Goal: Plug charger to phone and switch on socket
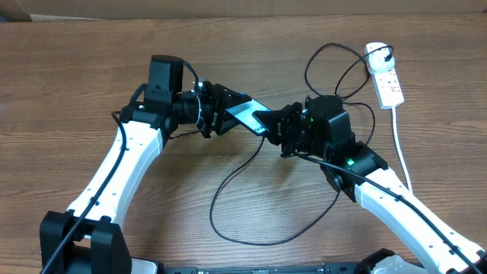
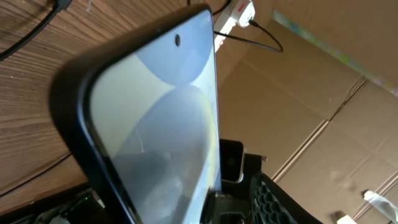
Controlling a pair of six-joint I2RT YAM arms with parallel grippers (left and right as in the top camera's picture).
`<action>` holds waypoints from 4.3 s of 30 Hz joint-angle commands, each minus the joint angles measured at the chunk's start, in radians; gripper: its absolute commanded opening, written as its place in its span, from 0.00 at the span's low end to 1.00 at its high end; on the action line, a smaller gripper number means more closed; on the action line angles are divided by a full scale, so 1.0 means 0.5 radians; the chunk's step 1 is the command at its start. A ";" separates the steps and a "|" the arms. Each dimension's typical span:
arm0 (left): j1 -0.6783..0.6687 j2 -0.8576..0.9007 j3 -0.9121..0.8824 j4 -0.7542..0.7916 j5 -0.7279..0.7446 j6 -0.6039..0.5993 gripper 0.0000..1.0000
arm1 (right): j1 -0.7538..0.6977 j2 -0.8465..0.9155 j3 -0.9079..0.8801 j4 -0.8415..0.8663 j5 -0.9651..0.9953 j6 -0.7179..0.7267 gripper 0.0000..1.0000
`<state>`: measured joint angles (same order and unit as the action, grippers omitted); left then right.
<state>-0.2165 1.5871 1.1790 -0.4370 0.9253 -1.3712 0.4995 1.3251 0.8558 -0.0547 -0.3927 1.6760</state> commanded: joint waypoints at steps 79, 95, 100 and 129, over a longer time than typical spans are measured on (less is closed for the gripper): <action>0.130 -0.645 0.003 -0.990 -1.676 1.585 0.04 | 0.031 0.776 0.458 -0.874 0.439 -1.856 0.61; 0.131 -0.645 0.003 -0.995 -1.669 1.621 0.04 | -0.071 1.267 0.903 -1.261 0.330 -1.896 0.46; 0.131 -0.645 0.003 -0.997 -1.657 1.622 0.04 | -0.055 1.305 0.903 -1.212 0.320 -1.896 0.40; 0.131 -0.638 0.003 -1.004 -1.656 1.621 0.04 | -0.061 1.443 0.901 -1.104 0.332 -1.905 0.05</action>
<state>-0.1497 1.2663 1.1728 -0.9470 0.0963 -0.5728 0.4664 2.0247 1.2942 -0.6033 -0.2317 0.7322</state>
